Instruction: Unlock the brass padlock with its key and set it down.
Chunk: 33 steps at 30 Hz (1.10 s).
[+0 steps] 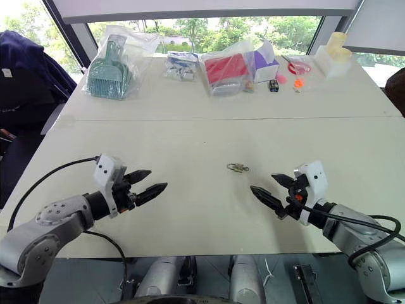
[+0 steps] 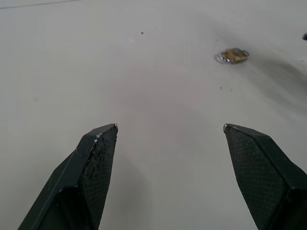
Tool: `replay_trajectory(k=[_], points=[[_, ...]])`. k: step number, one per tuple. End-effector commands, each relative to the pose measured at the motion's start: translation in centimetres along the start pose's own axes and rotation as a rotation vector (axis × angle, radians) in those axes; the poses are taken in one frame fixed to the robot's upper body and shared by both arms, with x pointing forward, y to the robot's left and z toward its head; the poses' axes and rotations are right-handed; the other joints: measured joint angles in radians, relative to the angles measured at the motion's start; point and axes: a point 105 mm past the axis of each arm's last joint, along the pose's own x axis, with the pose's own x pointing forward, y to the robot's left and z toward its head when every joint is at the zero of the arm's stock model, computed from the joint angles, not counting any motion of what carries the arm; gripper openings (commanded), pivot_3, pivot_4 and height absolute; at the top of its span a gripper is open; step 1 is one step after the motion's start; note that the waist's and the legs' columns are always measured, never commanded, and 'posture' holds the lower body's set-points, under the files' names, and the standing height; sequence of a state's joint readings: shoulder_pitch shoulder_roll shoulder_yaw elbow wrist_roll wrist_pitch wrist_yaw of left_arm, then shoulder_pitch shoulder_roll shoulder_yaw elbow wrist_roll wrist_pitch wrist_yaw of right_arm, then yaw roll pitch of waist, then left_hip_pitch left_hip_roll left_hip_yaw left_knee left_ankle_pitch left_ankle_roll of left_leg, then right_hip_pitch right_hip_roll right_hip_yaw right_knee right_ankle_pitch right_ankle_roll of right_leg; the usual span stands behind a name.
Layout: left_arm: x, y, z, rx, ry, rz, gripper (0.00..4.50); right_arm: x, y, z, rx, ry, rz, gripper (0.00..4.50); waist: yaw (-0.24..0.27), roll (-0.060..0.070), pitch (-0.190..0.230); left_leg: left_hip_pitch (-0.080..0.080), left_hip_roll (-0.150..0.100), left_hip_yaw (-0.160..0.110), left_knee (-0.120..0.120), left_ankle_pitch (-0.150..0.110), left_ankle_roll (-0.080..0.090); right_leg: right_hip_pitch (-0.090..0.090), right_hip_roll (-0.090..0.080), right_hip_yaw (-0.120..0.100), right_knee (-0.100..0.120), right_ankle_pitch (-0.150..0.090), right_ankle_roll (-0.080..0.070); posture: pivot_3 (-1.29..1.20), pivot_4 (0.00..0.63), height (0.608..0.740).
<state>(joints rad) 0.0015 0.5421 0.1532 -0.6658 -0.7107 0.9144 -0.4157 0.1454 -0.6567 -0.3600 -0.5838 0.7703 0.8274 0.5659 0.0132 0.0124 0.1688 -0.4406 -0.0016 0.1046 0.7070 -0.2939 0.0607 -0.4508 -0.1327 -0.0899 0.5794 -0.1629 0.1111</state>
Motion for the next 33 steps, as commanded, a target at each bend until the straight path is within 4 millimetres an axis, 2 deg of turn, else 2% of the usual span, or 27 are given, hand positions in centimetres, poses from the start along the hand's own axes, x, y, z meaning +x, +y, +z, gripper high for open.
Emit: replay_trajectory(k=[1,18,21,23,25,30,33], points=[[-0.3,0.1,0.4,0.003,-0.017,0.009,3.69,0.0,0.2,0.9,-0.020,-0.028,0.007,4.36,0.000,0.000,0.000,0.000,0.000,0.000,0.000,0.000,0.000,0.000,0.000,0.000,0.000,0.000,0.000,0.00,0.150,0.735],[-0.3,0.9,0.2,0.041,0.002,0.036,3.69,0.3,0.6,0.6,-0.024,-0.027,0.000,4.36,0.001,0.000,0.000,0.000,0.000,0.000,0.000,0.000,0.000,0.000,0.000,0.000,0.000,0.000,0.000,0.00,0.150,0.735],[0.1,1.1,0.4,0.110,0.024,0.014,3.69,0.4,0.6,0.7,-0.024,-0.033,-0.005,4.36,0.002,0.000,0.000,0.000,0.000,0.000,0.000,0.000,0.000,0.000,0.000,0.000,0.000,0.000,0.000,0.00,0.150,0.735],[0.7,1.1,0.1,0.250,0.096,-0.039,3.69,0.5,0.5,0.6,-0.015,-0.033,-0.012,4.36,0.003,0.000,0.000,0.000,0.000,0.000,0.000,0.000,0.000,0.000,0.000,0.000,0.000,0.000,0.000,0.00,0.150,0.735],[1.7,0.9,0.8,0.348,0.117,-0.138,3.69,0.7,0.6,0.4,-0.008,-0.019,-0.007,4.36,0.003,0.000,0.000,0.000,0.000,0.001,0.000,0.000,-0.001,0.000,0.000,0.000,0.000,0.000,0.000,0.00,0.150,0.735],[5.9,0.5,5.1,0.472,0.089,-0.347,3.69,0.4,1.0,0.4,-0.024,0.007,0.014,4.36,0.023,0.000,0.000,-0.001,-0.001,0.001,0.000,0.000,-0.001,-0.001,0.000,0.000,0.000,0.000,0.000,0.00,0.150,0.735],[9.3,-2.1,6.6,0.486,0.087,-0.525,3.69,-0.5,0.8,0.5,-0.018,0.003,-0.011,4.36,0.031,0.000,0.000,-0.001,-0.001,0.001,0.000,0.005,-0.002,0.000,0.000,0.000,-0.001,0.000,0.000,0.00,0.150,0.735]])
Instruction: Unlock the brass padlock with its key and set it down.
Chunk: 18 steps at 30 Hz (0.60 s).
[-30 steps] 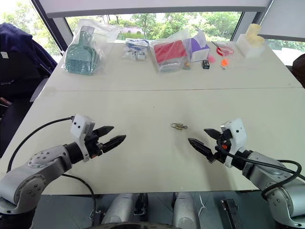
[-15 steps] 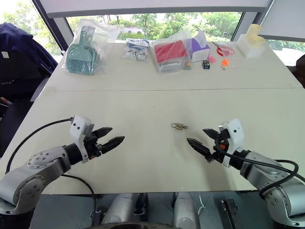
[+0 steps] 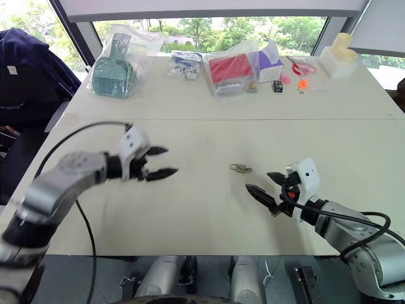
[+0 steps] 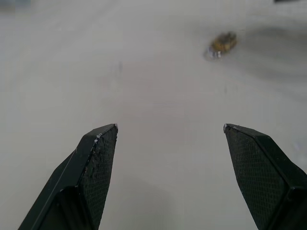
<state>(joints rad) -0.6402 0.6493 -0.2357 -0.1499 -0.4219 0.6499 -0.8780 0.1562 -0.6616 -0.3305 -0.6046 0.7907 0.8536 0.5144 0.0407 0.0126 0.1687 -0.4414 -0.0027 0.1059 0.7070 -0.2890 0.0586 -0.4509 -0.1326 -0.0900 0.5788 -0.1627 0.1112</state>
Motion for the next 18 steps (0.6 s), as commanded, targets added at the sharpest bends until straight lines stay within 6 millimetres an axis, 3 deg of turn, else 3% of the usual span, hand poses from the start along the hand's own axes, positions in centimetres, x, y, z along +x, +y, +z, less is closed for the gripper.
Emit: replay_trajectory(k=[1,8,18], points=[[3.2,-1.3,1.1,0.057,-0.006,-0.188,3.69,-1.0,0.2,1.1,-0.037,-0.034,-0.018,4.36,0.003,0.000,0.000,0.000,0.000,0.000,0.000,0.000,0.000,0.001,0.000,0.000,0.000,0.000,0.000,0.00,0.150,0.735],[10.9,-1.2,2.1,0.288,0.049,-0.346,3.69,-1.5,0.2,0.8,-0.015,-0.079,-0.113,4.36,0.001,-0.004,0.002,0.000,-0.001,-0.001,0.002,-0.004,0.008,0.002,0.000,0.000,-0.001,0.000,0.000,0.00,0.150,0.735],[15.5,-4.0,0.2,0.332,0.158,-0.488,3.69,-2.3,-0.2,0.0,0.019,-0.123,-0.233,4.36,0.001,-0.005,0.003,-0.002,0.000,-0.001,0.007,-0.008,0.014,0.001,-0.001,-0.001,-0.001,0.000,0.001,0.00,0.150,0.735]])
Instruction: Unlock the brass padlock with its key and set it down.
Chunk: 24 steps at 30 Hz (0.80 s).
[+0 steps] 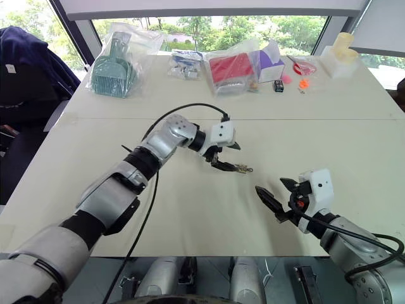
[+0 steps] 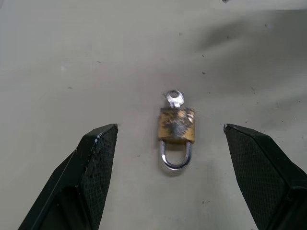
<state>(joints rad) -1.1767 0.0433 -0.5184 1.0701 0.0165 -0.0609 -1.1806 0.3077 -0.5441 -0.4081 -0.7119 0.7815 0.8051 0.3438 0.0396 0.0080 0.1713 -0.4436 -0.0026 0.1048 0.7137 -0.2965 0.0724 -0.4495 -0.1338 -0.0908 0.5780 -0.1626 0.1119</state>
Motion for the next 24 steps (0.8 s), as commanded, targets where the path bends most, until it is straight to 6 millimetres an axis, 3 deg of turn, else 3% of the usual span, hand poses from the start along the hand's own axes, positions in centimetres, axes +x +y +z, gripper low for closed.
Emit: replay_trajectory(k=[1,5,8,13,14,17,19,21,24], points=[[0.6,0.2,0.7,0.046,0.021,-0.006,3.69,-0.3,0.5,0.9,-0.029,-0.058,-0.014,4.36,0.002,0.000,0.000,0.000,0.000,0.000,0.001,0.000,0.000,0.000,0.000,0.000,0.000,0.000,0.000,0.00,0.150,0.735],[2.1,-0.3,-0.1,0.051,0.063,-0.005,3.69,0.0,0.8,1.0,-0.024,-0.073,-0.016,4.36,0.003,0.000,0.000,0.000,0.000,-0.001,0.002,0.000,0.001,0.002,0.000,0.000,0.000,0.000,0.000,0.00,0.150,0.735],[2.5,-0.5,-0.3,0.024,0.056,0.000,2.93,0.2,0.7,1.0,-0.025,-0.075,-0.020,4.50,0.002,0.000,0.000,0.001,0.000,-0.001,0.003,-0.001,0.001,0.003,-0.001,0.000,-0.001,0.000,0.000,0.00,0.150,0.735],[2.9,-0.8,-1.5,-0.002,0.080,0.018,0.89,0.3,0.7,1.0,-0.027,-0.071,-0.008,4.50,0.002,0.000,0.000,0.001,0.000,-0.001,0.003,-0.001,0.001,0.004,-0.001,0.000,-0.001,0.000,0.000,0.00,0.150,0.735],[2.9,-0.9,-1.7,-0.006,0.081,0.021,0.76,0.4,0.7,1.1,-0.028,-0.070,-0.004,4.50,0.001,0.000,-0.001,0.002,0.000,-0.001,0.003,-0.001,0.001,0.004,-0.001,0.000,-0.001,0.000,0.000,0.00,0.150,0.735],[2.4,-0.8,-1.3,-0.025,0.016,0.026,0.76,0.9,0.4,1.3,0.006,-0.070,-0.010,4.50,-0.001,0.000,-0.001,0.003,0.000,-0.001,0.003,-0.001,0.001,0.005,-0.001,0.000,-0.001,0.000,0.000,0.00,0.150,0.735],[1.6,0.0,0.6,-0.020,-0.118,0.066,0.76,1.7,0.6,1.9,0.085,-0.092,0.021,4.50,-0.002,-0.001,0.000,0.003,0.000,-0.001,0.003,-0.001,0.001,0.005,-0.001,0.000,-0.001,0.000,0.000,0.00,0.150,0.735],[0.0,1.3,2.3,0.045,-0.221,0.156,0.76,3.0,1.1,2.8,0.148,-0.125,0.066,4.50,-0.007,0.000,0.000,0.003,0.000,-0.001,0.003,-0.001,0.001,0.004,-0.001,0.000,0.000,0.000,0.000,0.00,0.150,0.735],[-3.7,2.4,2.9,0.154,-0.274,0.267,0.76,4.6,1.6,5.4,0.264,-0.220,0.131,4.50,-0.011,0.001,0.000,0.000,0.001,-0.001,0.003,-0.001,0.001,0.000,-0.001,0.000,0.002,0.000,0.000,0.00,0.150,0.735]])
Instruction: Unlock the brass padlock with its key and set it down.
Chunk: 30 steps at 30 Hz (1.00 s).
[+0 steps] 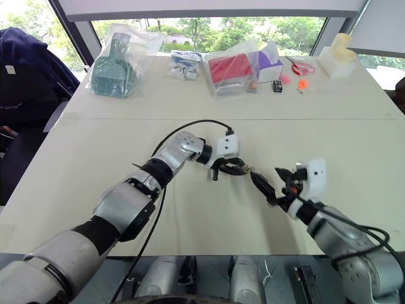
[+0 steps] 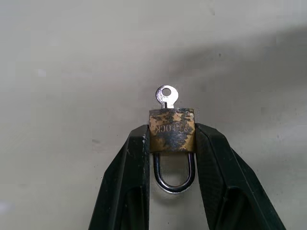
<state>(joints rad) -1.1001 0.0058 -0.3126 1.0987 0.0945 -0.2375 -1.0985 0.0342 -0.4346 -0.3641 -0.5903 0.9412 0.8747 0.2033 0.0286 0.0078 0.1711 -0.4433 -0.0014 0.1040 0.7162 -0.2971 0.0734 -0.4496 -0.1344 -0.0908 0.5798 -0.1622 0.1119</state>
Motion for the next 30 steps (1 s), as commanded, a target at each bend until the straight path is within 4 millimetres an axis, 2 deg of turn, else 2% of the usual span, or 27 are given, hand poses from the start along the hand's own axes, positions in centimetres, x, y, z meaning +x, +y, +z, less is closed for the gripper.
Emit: replay_trajectory(k=[1,4,8,11,15,25,28,30], points=[[-4.2,2.8,3.4,0.146,-0.128,0.154,0.76,1.6,1.1,2.5,0.106,-0.096,0.077,4.50,-0.002,0.001,0.000,0.000,0.000,0.000,-0.001,0.000,0.000,-0.001,0.000,0.000,0.001,0.000,0.000,0.00,0.150,0.735],[-8.3,3.3,3.9,0.140,-0.174,0.286,0.76,3.8,1.5,3.9,0.172,-0.124,0.126,4.50,-0.019,0.002,-0.001,0.000,0.000,0.000,-0.002,0.000,-0.001,-0.001,0.000,0.000,0.002,0.000,0.000,0.00,0.150,0.735],[-11.1,2.3,4.3,0.142,-0.193,0.412,0.76,6.2,2.5,5.8,0.267,-0.170,0.215,4.50,-0.017,0.002,-0.001,0.000,-0.001,0.000,-0.001,0.001,-0.002,0.001,0.000,0.000,0.002,0.002,0.003,0.00,0.150,0.735],[-11.7,1.9,4.9,0.132,-0.198,0.477,0.76,7.4,3.5,6.4,0.303,-0.172,0.273,4.50,-0.012,0.002,-0.001,0.000,-0.002,0.000,-0.001,0.002,-0.004,0.002,0.000,0.000,0.002,0.002,0.003,0.00,0.150,0.735],[-11.5,1.7,5.4,0.140,-0.193,0.507,0.76,8.4,4.4,6.1,0.295,-0.144,0.308,4.50,-0.017,0.003,-0.001,0.002,-0.002,-0.001,0.000,0.001,-0.001,0.005,0.000,0.000,0.001,0.002,0.003,0.00,0.150,0.735],[-10.8,1.4,5.9,0.161,-0.205,0.504,0.76,8.7,5.1,6.1,0.335,-0.166,0.335,4.50,-0.021,0.003,-0.001,0.003,-0.002,0.000,-0.001,0.005,-0.008,0.004,0.001,0.000,0.002,0.002,0.004,0.00,0.150,0.735],[-10.6,1.4,6.1,0.167,-0.212,0.500,0.76,8.5,5.4,6.0,0.342,-0.173,0.340,3.66,-0.021,0.003,-0.001,0.003,-0.002,0.000,-0.001,0.005,-0.008,0.004,0.001,0.000,0.002,0.002,0.004,0.00,0.150,0.735],[-10.5,1.4,6.2,0.171,-0.216,0.500,0.76,8.4,5.6,6.0,0.344,-0.174,0.342,2.60,-0.021,0.003,-0.001,0.003,-0.002,0.000,-0.001,0.005,-0.008,0.004,0.001,0.000,0.002,0.002,0.004,0.00,0.150,0.735]])
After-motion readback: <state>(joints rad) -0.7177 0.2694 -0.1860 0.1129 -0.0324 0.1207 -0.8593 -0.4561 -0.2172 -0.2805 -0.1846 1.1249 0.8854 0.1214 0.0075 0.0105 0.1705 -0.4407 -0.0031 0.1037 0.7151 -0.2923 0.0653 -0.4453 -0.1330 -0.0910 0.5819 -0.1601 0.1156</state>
